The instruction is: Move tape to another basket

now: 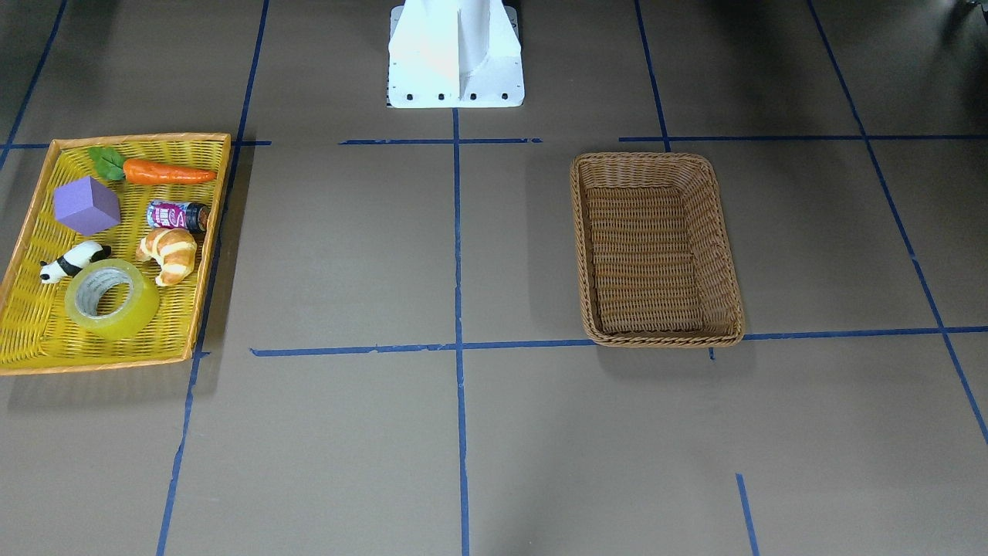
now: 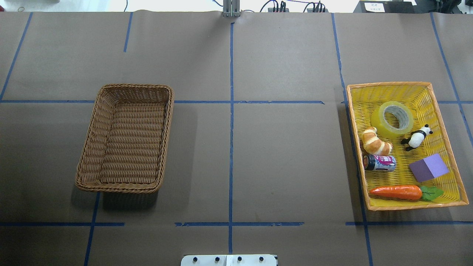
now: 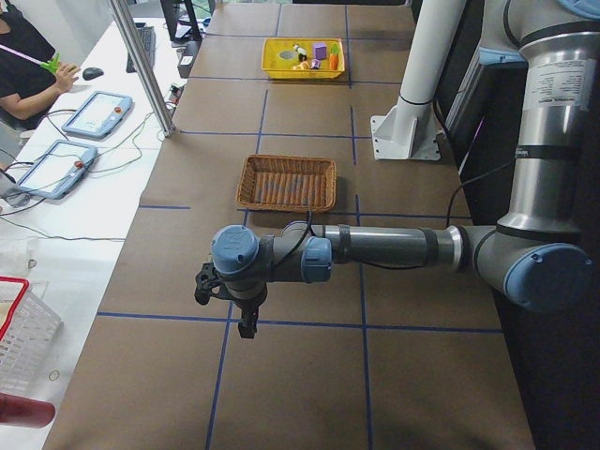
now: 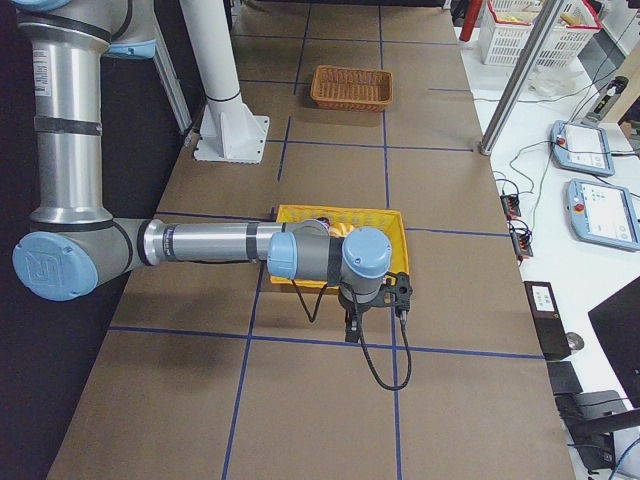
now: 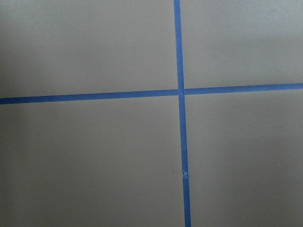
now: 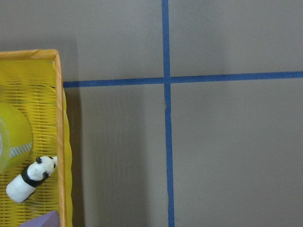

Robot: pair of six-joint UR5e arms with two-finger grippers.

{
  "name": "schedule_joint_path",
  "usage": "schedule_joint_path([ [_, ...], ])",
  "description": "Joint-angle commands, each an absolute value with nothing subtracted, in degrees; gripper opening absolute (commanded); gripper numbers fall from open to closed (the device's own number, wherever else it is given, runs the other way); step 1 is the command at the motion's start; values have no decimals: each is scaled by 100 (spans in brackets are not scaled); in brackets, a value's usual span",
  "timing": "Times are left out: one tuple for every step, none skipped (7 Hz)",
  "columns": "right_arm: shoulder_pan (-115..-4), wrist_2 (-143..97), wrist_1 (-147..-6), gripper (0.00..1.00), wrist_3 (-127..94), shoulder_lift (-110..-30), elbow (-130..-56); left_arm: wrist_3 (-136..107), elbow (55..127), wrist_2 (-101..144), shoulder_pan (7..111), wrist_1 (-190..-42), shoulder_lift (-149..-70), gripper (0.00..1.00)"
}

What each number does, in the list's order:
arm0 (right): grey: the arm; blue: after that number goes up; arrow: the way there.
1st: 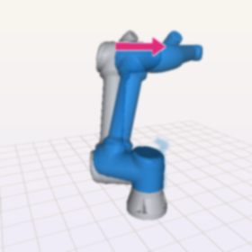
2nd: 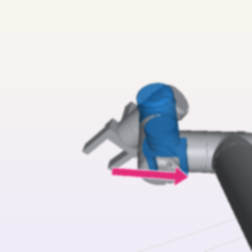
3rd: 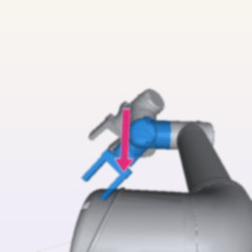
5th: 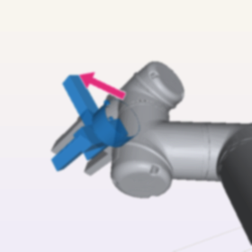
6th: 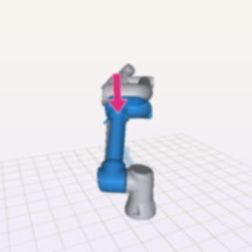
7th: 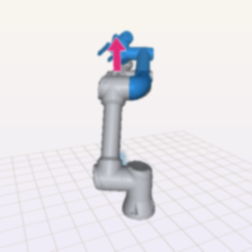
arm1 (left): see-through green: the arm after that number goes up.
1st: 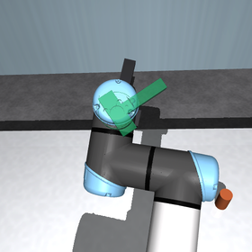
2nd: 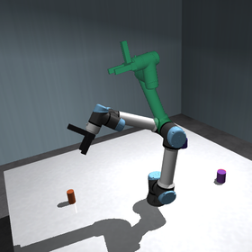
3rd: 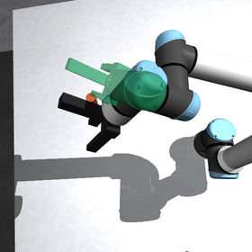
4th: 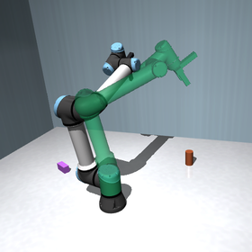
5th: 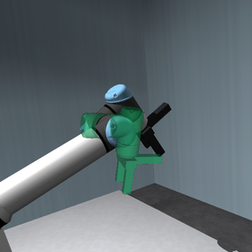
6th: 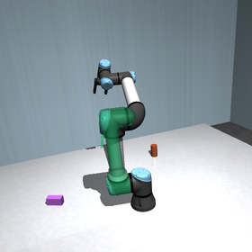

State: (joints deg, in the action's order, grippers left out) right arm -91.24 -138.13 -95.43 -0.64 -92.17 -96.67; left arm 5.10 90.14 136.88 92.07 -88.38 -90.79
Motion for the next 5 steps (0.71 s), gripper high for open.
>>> schedule_joint_path([
  [-9114, -13799, -9545, 100, -79, -8861, -9703, 510, 9018, 13693, 9211, -8842, -9079, 100],
  [-9088, -13799, -9545, 100, -70, -8746, -9721, 510, 9026, 13702, 9202, -8842, -9070, 100],
  [-8896, -13816, -9528, 100, -392, -8615, -9773, 510, 9044, 13702, 9202, -8842, -9053, 100],
  [-8477, -13668, -9527, 100, -987, -8605, -10130, 510, 9044, 13702, 9211, -8842, -9053, 100],
  [-8168, -13467, -9345, 100, -1515, -8613, -10351, 510, 9044, 13702, 9202, -8850, -9044, 100],
])
